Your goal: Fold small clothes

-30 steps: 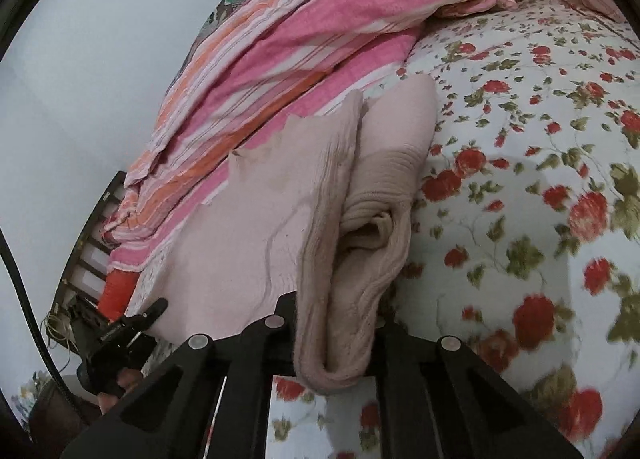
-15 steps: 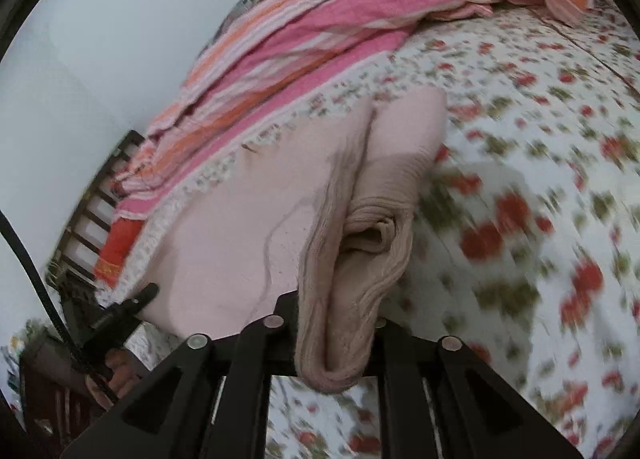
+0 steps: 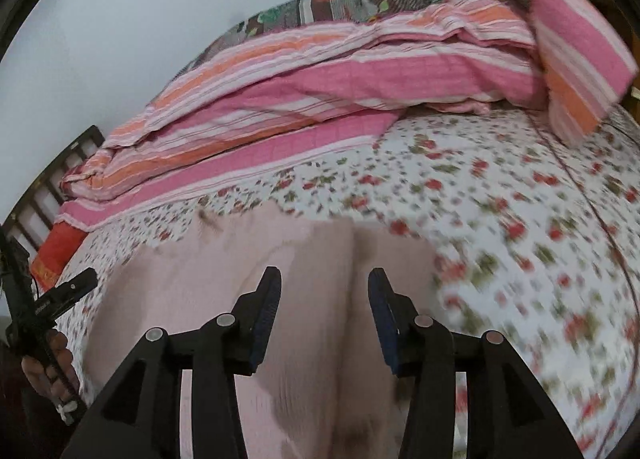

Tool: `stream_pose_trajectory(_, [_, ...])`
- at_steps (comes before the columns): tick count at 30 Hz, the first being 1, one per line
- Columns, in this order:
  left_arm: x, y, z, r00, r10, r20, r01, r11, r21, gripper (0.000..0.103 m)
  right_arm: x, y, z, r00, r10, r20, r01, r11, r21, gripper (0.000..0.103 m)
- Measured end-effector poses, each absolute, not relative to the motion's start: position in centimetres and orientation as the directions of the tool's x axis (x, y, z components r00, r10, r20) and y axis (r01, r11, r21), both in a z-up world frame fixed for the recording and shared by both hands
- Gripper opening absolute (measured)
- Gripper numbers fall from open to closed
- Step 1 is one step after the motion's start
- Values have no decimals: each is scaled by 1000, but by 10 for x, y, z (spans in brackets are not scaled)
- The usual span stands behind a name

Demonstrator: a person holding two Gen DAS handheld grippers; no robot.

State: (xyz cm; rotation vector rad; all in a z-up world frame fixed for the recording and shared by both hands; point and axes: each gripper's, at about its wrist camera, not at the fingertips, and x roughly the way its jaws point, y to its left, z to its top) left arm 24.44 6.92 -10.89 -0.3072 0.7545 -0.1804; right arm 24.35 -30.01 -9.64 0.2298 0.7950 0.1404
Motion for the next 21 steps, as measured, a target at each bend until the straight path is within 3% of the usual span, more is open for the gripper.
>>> stream_pose_trajectory(3, [274,59,-123,675,-196,-711,8,966,-258,41,273,-296,-114,650,145,-746,14,979,202,45])
stream_pose_trajectory(5, [286,60,-141,634,-180,-752,-17,969,-246,12,285,-294,-134,607,140,-782,17,982,190,44])
stream_pose_trajectory(6, [288,63,-150,625,-207,-753,-15,961,-277,8,286,-294,-143,593,137,-793,16,983,181,41])
stream_pose_trajectory(7, [287,66,-155,628,-233,-742,-7,952,-305,7,286,-294,-148,602,136,-787,7,984,176,34])
stream_pose_trajectory(8, [286,70,-154,639,-254,-726,5,945,-327,7,283,-293,-147,619,156,-770,-19,983,184,14])
stream_pose_trajectory(9, [283,73,-150,659,-282,-697,27,936,-352,7,281,-291,-144,626,202,-753,-64,976,209,6])
stream_pose_trajectory(12, [278,83,-133,735,-330,-592,77,908,-412,7,272,-299,-129,705,215,-676,-70,970,234,5])
stream_pose_trajectory(17, [292,72,-156,660,-257,-706,11,943,-333,7,285,-303,-150,648,176,-741,0,973,230,5])
stream_pose_trajectory(19, [291,72,-154,656,-265,-707,23,943,-333,8,282,-297,-149,654,150,-741,-5,981,194,6])
stream_pose_trajectory(21, [286,76,-152,661,-285,-694,37,936,-349,17,277,-296,-145,664,149,-733,-13,982,188,13])
